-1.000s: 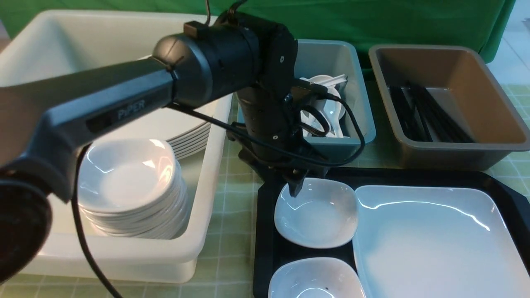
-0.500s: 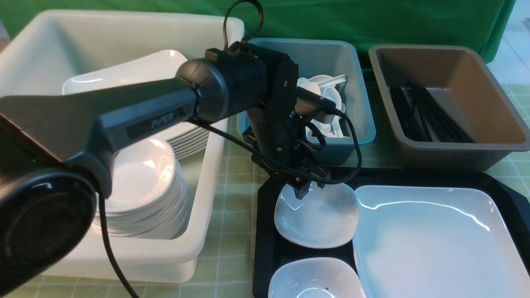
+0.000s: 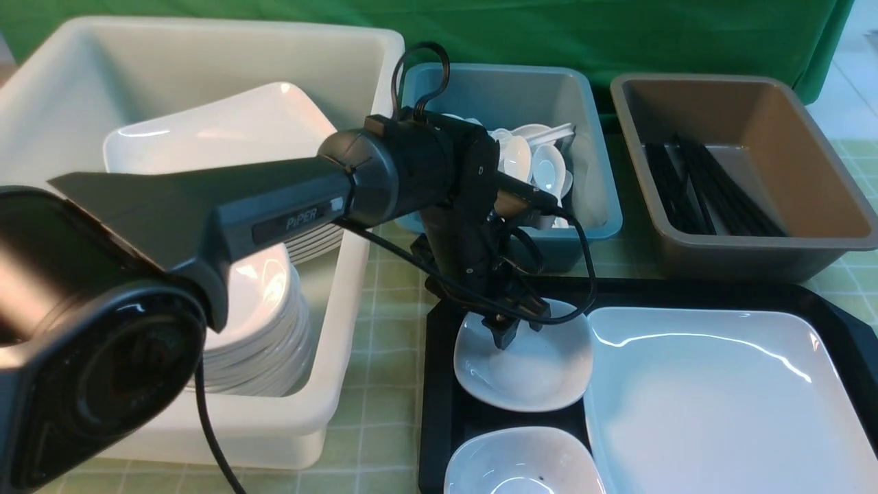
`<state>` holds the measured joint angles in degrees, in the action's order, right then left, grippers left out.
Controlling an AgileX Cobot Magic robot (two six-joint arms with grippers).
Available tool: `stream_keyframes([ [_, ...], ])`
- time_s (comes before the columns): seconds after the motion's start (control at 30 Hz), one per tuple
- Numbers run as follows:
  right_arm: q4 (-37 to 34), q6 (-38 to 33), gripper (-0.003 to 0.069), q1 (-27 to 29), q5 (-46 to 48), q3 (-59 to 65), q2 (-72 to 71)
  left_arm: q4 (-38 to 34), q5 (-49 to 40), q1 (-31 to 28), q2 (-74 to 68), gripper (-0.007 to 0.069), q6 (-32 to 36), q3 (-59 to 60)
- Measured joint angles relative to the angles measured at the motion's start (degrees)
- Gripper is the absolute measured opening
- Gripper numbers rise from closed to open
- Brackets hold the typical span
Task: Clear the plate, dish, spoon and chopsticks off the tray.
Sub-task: Use the left arm to grab a small plate from the dinner plate, then use the left arm to put the small plate into the large storage box on the left
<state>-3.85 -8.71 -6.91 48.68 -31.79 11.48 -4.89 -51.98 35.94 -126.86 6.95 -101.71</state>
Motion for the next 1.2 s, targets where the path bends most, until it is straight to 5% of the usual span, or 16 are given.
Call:
stream_keyframes([
  [0.3, 0.0, 0.0, 0.0118, 0.0, 0.0, 0.0, 0.0, -2.9, -1.7, 0.0, -0.1, 0.0368, 0.2, 0.0],
  [0.6, 0.0, 0.0, 0.0124, 0.0, 0.4, 0.0, 0.0, -4.8, -2.8, -0.6, 0.4, 0.0098, -1.5, -0.3],
  [1.2, 0.0, 0.0, 0.0127, 0.0, 2.4, 0.0, 0.0, -12.6, -5.2, -5.1, 14.0, 0.0011, -6.9, -0.1],
])
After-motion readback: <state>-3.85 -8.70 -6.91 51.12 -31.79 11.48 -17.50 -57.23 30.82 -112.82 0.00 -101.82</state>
